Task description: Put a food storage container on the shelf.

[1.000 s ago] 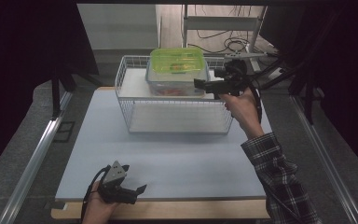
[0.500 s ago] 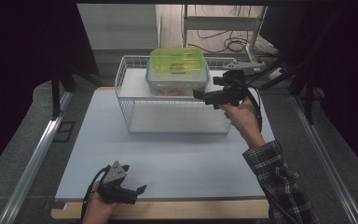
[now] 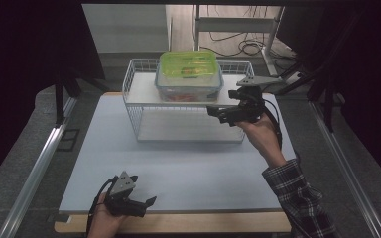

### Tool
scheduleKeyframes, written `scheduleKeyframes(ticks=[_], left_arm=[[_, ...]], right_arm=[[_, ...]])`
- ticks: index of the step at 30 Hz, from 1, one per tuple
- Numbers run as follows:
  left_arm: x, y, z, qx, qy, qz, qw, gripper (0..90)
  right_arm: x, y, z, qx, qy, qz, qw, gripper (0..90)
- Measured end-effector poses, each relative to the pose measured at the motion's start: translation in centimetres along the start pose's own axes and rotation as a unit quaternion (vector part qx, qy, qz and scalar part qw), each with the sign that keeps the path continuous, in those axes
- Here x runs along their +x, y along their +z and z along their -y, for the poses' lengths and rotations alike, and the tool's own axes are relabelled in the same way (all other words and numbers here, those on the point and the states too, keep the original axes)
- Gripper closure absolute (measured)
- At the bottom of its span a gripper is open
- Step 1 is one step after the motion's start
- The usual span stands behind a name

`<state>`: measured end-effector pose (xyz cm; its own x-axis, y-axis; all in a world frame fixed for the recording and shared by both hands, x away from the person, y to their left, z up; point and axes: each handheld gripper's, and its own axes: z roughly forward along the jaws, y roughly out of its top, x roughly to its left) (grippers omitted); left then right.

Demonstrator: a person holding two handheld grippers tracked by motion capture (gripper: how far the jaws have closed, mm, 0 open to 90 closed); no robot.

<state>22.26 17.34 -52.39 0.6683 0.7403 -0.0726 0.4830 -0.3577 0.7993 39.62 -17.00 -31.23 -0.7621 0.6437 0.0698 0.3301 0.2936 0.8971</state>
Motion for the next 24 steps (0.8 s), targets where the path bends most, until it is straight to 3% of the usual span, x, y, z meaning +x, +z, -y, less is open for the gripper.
scheduleKeyframes(ticks=[11,24], left_arm=[[0.0,0.0,0.0,0.003,0.001,0.0,1.0,4.1],[0.0,0.0,0.0,0.0,0.001,0.002,1.0,4.1]], right_arm=[[0.5,0.3,2.1,0.013,-0.019,-0.007,0.9997,0.0],[1.0,0.8,4.5,0.021,-0.019,-0.021,0.9994,0.0]])
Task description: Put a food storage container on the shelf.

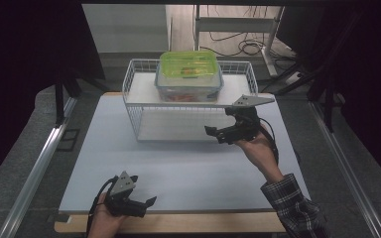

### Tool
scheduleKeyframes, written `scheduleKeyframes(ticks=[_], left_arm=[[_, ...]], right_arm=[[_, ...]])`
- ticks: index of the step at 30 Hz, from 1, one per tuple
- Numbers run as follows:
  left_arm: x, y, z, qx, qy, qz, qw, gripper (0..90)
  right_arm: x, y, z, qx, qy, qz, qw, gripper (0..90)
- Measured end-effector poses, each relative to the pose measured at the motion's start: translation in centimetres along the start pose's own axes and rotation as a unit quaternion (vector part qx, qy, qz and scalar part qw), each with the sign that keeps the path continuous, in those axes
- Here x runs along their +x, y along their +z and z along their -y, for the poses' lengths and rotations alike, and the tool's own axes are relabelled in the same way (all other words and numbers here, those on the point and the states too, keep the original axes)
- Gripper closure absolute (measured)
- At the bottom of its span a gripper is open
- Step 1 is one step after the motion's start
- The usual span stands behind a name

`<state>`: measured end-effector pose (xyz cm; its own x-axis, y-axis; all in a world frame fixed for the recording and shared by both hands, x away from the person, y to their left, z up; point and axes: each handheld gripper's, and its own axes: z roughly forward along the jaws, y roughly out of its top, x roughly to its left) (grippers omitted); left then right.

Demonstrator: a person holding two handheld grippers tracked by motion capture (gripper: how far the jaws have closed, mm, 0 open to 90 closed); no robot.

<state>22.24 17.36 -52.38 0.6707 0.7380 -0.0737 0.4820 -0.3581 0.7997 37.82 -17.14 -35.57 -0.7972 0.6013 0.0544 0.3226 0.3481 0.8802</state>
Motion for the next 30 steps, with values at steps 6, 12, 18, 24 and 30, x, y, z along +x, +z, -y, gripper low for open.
scheduleKeyframes(ticks=[6,12,18,24,30], left_arm=[[0.0,0.0,0.0,0.001,0.0,0.001,1.0,4.1],[0.0,0.0,0.0,0.001,-0.001,0.001,1.0,4.0],[0.0,0.1,0.0,0.001,-0.001,0.001,1.0,4.0],[-0.1,0.1,0.0,0.001,-0.001,0.002,1.0,4.0],[-0.1,0.1,0.0,0.001,-0.001,0.002,1.0,4.0]], right_arm=[[0.1,0.5,1.4,0.014,0.004,0.0,0.9999,0.0],[0.1,1.0,3.1,0.027,0.002,0.004,0.9996,0.0],[0.3,1.0,4.3,0.033,-0.003,0.012,0.9994,0.0],[0.4,1.1,5.3,0.042,-0.009,0.018,0.9989,0.0],[0.6,1.3,6.4,0.046,-0.006,0.016,0.9988,0.0]])
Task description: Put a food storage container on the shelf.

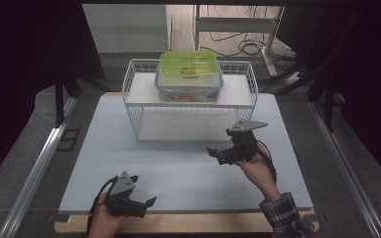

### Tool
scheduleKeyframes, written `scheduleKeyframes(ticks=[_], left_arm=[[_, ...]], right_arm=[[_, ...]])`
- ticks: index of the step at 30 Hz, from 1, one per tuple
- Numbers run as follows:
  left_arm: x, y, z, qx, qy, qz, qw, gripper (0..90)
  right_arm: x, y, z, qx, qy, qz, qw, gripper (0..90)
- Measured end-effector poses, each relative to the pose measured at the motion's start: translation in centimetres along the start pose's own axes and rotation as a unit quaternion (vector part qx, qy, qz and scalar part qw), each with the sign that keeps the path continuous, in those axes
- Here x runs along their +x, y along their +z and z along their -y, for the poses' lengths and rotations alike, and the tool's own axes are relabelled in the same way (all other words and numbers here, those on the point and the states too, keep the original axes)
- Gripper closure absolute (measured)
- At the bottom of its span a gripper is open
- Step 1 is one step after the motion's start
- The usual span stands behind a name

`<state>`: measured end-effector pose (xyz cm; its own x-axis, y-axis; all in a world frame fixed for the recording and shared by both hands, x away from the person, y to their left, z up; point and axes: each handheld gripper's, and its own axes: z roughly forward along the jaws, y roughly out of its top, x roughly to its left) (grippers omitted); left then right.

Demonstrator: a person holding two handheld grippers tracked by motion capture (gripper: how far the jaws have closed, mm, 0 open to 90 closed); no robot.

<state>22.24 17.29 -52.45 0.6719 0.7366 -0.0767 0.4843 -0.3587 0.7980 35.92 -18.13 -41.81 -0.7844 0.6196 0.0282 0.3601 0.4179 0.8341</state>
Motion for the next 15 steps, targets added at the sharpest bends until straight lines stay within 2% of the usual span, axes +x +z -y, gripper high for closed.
scheduleKeyframes(ticks=[9,15], left_arm=[[-0.1,0.0,0.0,0.0,0.003,0.001,1.0,4.0],[-0.1,0.0,0.0,-0.002,0.002,0.001,1.0,4.0]], right_arm=[[0.2,-0.2,1.3,0.004,0.01,0.008,0.9999,0.0],[0.8,-0.3,2.2,0.009,-0.004,0.019,0.9998,0.0]])
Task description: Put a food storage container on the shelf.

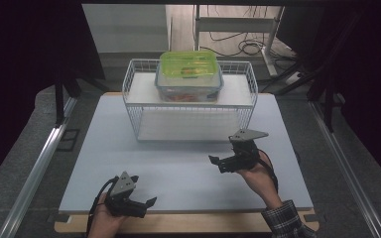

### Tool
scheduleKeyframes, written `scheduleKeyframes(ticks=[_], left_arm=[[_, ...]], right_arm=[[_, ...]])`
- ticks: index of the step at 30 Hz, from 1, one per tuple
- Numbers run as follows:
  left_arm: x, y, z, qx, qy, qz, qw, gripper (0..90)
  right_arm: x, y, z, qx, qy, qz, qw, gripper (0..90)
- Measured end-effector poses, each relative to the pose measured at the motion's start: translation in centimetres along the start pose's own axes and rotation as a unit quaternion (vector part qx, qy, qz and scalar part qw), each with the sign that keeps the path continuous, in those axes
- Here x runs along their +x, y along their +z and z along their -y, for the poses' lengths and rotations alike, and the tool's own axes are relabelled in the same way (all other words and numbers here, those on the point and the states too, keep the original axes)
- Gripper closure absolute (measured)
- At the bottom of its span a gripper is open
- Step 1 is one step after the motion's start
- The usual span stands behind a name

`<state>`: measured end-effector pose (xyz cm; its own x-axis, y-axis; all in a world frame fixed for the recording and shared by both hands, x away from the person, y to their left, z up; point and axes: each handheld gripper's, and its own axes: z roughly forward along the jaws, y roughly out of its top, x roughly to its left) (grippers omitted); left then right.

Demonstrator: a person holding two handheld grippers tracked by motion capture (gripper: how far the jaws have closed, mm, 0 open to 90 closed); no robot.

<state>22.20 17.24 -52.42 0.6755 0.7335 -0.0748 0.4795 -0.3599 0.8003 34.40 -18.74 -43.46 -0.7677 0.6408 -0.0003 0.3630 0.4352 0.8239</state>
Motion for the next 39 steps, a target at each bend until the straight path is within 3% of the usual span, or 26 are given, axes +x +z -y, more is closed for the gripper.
scheduleKeyframes(ticks=[18,39], left_arm=[[0.1,-0.1,0.0,0.0,0.0,-0.001,1.0,4.0],[0.1,0.0,0.0,0.0,-0.002,0.0,1.0,4.0]], right_arm=[[1.0,-0.9,2.2,0.012,-0.001,-0.004,0.9999,0.0],[0.1,-3.2,5.8,0.006,0.015,0.014,0.9998,0.0]])
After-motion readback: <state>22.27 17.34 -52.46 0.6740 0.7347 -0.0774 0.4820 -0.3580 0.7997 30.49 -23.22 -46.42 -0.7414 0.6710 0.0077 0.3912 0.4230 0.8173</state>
